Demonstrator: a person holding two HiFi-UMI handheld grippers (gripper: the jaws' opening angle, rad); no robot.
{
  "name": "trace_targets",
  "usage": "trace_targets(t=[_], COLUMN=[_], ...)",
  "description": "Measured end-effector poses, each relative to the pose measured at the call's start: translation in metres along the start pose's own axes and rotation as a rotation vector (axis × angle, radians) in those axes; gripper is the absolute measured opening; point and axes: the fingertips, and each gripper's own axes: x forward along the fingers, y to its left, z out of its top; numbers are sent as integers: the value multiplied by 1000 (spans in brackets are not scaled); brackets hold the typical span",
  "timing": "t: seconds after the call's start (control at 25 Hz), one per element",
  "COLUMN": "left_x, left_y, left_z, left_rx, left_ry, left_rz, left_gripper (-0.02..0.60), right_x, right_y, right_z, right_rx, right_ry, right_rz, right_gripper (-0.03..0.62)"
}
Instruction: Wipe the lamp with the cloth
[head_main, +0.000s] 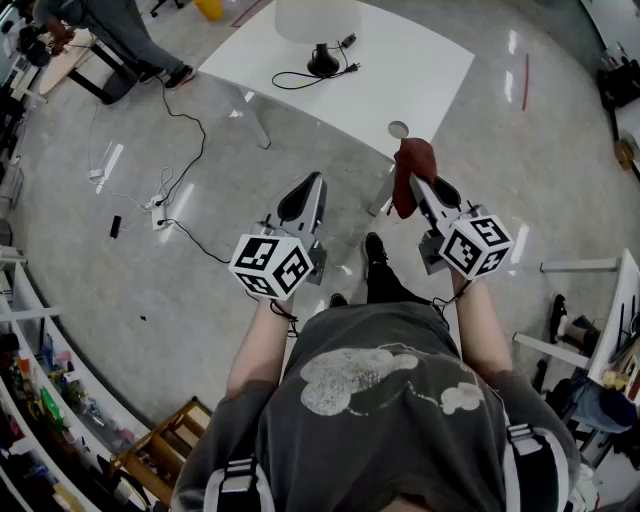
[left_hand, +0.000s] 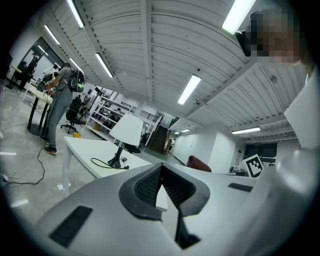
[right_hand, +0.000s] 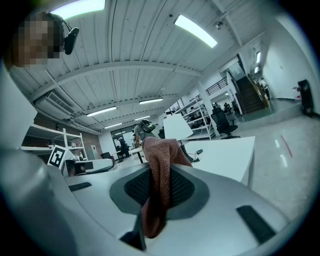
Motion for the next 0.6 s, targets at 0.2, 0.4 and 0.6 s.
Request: trace_targets(t=[0.2,0.4,0.6], left_x=[42,86,124], left_y=[16,32,35], left_z=[7,27,48], left_rx=[11,21,50], left_ry=[-3,-36,-69], left_rz=[39,85,114], left_gripper=[8,8,8], right_x=[37,76,102], right_y=[-36,-70,-99], right_z=[20,53,79], right_rx=[28,23,17], right_ry=[-13,-6,-1], right_rz=[38,83,125], right_gripper=[58,57,57])
